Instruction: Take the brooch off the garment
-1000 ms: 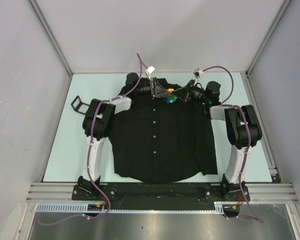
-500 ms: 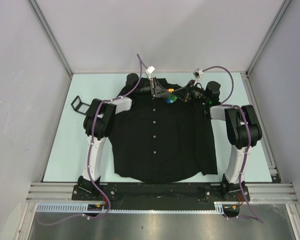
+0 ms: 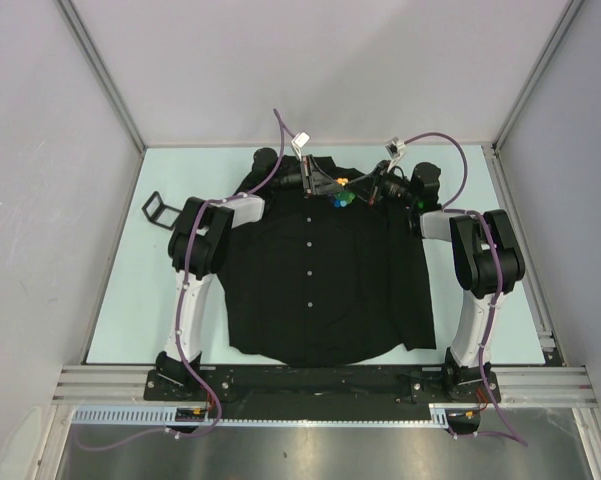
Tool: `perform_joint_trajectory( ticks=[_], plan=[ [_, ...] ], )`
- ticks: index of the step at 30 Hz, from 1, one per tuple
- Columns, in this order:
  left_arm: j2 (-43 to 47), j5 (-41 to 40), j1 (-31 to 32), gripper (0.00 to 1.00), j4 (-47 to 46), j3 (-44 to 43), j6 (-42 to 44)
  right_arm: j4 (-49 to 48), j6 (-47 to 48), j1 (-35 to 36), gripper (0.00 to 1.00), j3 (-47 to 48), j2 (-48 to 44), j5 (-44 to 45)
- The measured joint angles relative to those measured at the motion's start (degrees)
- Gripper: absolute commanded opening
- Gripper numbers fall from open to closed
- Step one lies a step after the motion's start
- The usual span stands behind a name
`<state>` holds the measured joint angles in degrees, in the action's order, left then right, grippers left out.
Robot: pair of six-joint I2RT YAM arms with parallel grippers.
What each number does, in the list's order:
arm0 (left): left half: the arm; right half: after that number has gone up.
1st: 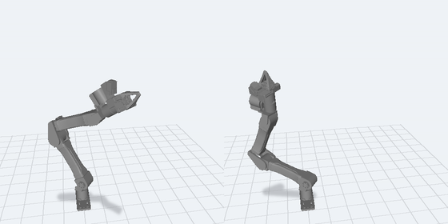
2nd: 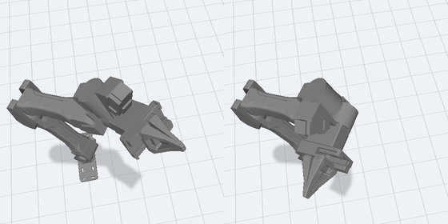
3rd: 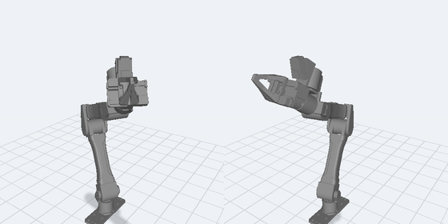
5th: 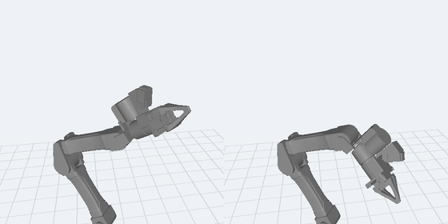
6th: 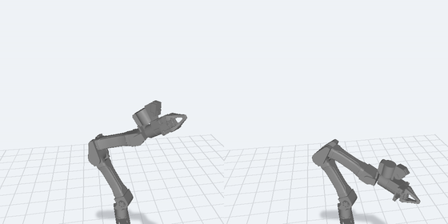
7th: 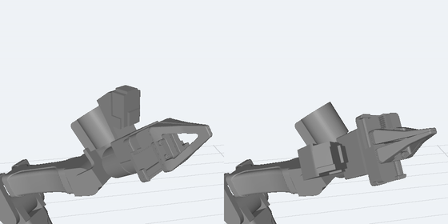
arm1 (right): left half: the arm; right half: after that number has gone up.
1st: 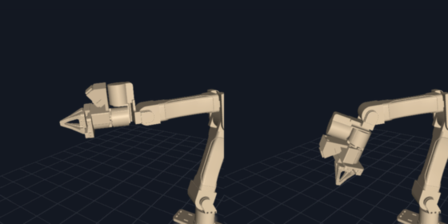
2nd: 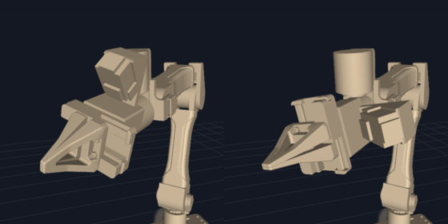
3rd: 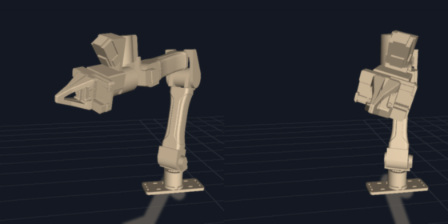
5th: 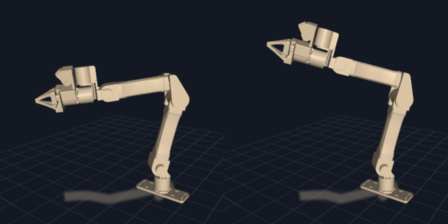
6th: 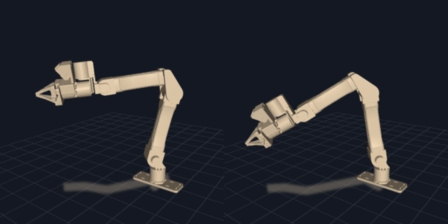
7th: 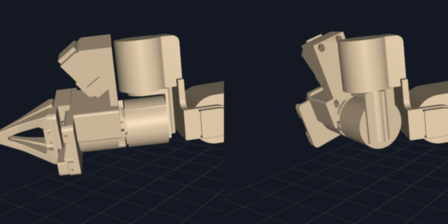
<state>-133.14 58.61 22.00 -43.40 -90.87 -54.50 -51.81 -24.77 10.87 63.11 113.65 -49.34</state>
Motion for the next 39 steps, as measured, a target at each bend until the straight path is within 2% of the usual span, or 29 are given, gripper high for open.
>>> perform_joint_trajectory(
  ticks=[21,39],
  plan=[
    [-0.26,-0.46,-0.11,0.31,-1.62,0.0,-1.27,-0.31,0.02,0.0,0.0,0.0,0.0,0.26],
    [-4.37,3.54,-0.33,0.29,-7.78,-2.99,-8.61,-1.27,-0.04,-0.09,0.0,-0.44,0.0,-0.61]
  ],
)
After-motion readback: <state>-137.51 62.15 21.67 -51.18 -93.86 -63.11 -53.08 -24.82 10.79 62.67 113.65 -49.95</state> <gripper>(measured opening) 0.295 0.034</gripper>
